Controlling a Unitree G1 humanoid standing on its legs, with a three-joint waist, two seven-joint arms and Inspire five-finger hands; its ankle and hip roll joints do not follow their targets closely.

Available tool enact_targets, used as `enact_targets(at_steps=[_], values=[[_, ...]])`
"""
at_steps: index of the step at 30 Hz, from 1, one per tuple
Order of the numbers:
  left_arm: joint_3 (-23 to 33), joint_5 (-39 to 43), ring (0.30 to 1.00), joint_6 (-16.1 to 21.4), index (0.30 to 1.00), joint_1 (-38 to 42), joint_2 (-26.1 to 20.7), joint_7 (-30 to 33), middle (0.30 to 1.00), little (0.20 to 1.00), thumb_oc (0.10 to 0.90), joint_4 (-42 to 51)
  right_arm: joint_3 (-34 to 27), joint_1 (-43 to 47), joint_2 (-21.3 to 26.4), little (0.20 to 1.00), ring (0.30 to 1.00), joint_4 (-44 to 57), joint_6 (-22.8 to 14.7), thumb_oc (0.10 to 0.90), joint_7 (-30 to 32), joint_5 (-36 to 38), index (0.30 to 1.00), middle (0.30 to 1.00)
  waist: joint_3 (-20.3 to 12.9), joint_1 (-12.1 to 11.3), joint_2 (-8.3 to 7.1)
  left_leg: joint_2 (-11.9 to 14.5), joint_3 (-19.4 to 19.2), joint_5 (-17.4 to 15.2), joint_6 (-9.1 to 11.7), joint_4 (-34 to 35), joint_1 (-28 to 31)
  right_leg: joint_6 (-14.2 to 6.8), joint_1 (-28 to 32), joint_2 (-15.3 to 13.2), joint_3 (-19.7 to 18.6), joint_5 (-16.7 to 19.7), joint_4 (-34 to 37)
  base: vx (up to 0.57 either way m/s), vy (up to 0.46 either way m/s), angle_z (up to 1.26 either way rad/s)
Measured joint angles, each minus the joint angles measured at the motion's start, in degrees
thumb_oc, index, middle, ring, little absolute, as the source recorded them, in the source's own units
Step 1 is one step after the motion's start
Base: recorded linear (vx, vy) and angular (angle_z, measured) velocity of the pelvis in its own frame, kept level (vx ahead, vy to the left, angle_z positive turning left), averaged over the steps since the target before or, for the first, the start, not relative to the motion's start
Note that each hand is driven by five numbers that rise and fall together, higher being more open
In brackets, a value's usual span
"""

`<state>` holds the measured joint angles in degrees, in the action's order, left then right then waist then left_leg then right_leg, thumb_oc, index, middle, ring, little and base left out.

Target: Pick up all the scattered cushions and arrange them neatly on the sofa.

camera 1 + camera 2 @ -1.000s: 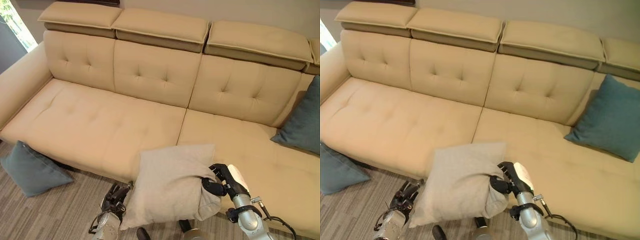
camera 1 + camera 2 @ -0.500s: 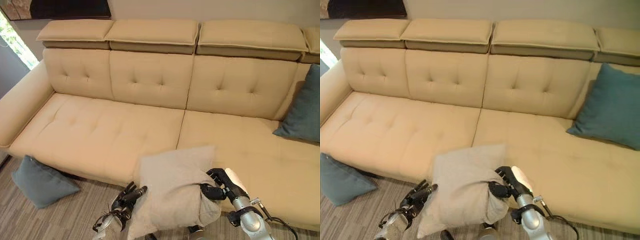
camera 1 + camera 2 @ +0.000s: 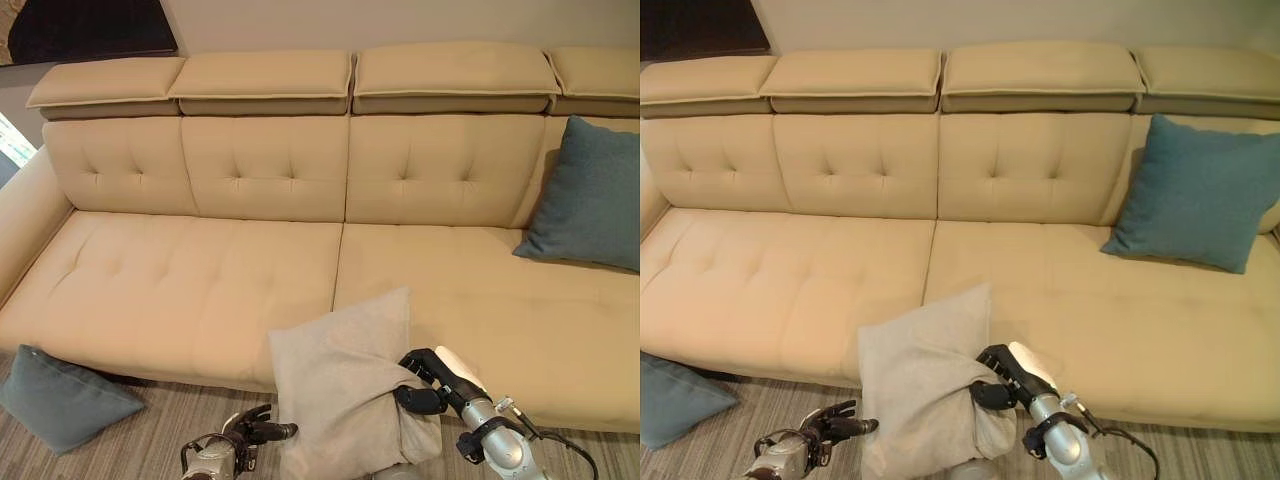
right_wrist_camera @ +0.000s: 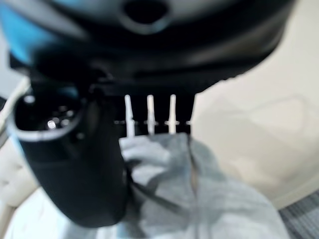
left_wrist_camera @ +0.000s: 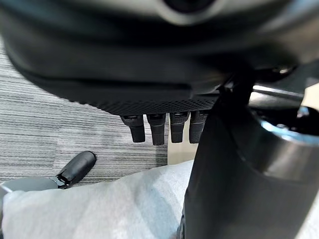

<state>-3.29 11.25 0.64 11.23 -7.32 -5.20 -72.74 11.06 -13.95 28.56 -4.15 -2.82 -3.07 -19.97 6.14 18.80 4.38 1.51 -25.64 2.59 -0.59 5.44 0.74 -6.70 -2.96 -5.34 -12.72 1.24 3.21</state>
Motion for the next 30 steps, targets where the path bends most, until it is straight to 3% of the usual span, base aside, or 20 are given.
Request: enact_targets(at_steps=[6,15,16,17,18,25,30], values=[[-1.5,9.6,0.900,-2.2,0.900,0.5,3.8,3.7,0.900,0.900,0.800,1.8,0.9,-0.2,-0.5,0.300,0.300,0.1,0.2,0.400,1.0,0.0,0.300,0.300,-0.1,-0.2,-1.63,0.1,1.0,0.1,0.1,0.0,-0.8,0.0,-0.2,0.0,1.0,0.0,0.1,-0.03,-0.043,0.07],[-6.5,18.1,0.900,-2.1,0.900,0.8,4.3,8.4,0.900,0.900,0.800,1.5,4.5,0.2,-1.0,0.300,0.300,0.5,0.7,0.400,4.2,2.4,0.300,0.300,0.0,1.0,-4.82,0.1,1.2,0.3,0.1,-0.3,-1.4,0.1,-0.7,0.0,1.2,0.2,0.4,-0.04,-0.042,0.01],[-7.6,18.2,0.844,-2.0,0.844,0.9,4.3,8.5,0.844,0.844,0.762,1.5,4.7,0.2,-0.9,0.300,0.300,0.5,0.7,0.400,4.3,2.5,0.300,0.300,0.0,1.0,-4.93,0.1,1.1,0.3,0.1,-0.3,-1.4,0.1,-0.7,-0.1,1.1,0.2,0.4,0.00,0.000,0.00],[-7.6,18.2,0.844,-2.0,0.844,0.9,4.3,8.5,0.844,0.844,0.762,1.5,4.7,0.2,-0.9,0.300,0.300,0.5,0.7,0.400,4.3,2.5,0.300,0.300,0.0,1.0,-4.93,0.1,1.1,0.3,0.1,-0.3,-1.4,0.1,-0.7,-0.1,1.1,0.2,0.4,-0.01,-0.032,-0.03],[-7.9,18.5,0.300,-2.0,0.300,1.0,4.3,8.5,0.300,0.300,0.400,1.4,4.8,0.4,-1.0,0.300,0.300,0.5,0.8,0.400,4.6,2.6,0.300,0.300,0.2,1.0,-5.26,0.1,1.0,0.3,0.2,-0.2,-1.4,0.1,-0.7,-0.1,1.0,0.2,0.5,-0.01,-0.028,-0.03],[-8.1,20.8,0.300,-1.6,0.300,1.0,4.1,9.8,0.300,0.300,0.400,1.4,3.8,0.5,-0.5,0.300,0.300,0.5,1.0,0.400,6.3,3.4,0.300,0.300,0.6,1.1,-5.83,0.1,0.7,0.3,0.2,-0.3,-1.4,0.1,-0.7,0.0,0.7,0.4,1.0,0.00,-0.039,-0.02],[-10.1,21.3,0.300,-0.7,0.300,1.0,3.9,10.0,0.300,0.300,0.400,3.1,2.4,0.3,-0.5,0.300,0.300,0.5,1.1,0.400,7.3,3.4,0.300,0.300,1.0,1.0,-5.40,0.2,0.7,0.3,0.2,-0.3,-1.4,0.2,-0.6,0.0,0.6,0.4,1.1,0.01,-0.042,-0.01]])
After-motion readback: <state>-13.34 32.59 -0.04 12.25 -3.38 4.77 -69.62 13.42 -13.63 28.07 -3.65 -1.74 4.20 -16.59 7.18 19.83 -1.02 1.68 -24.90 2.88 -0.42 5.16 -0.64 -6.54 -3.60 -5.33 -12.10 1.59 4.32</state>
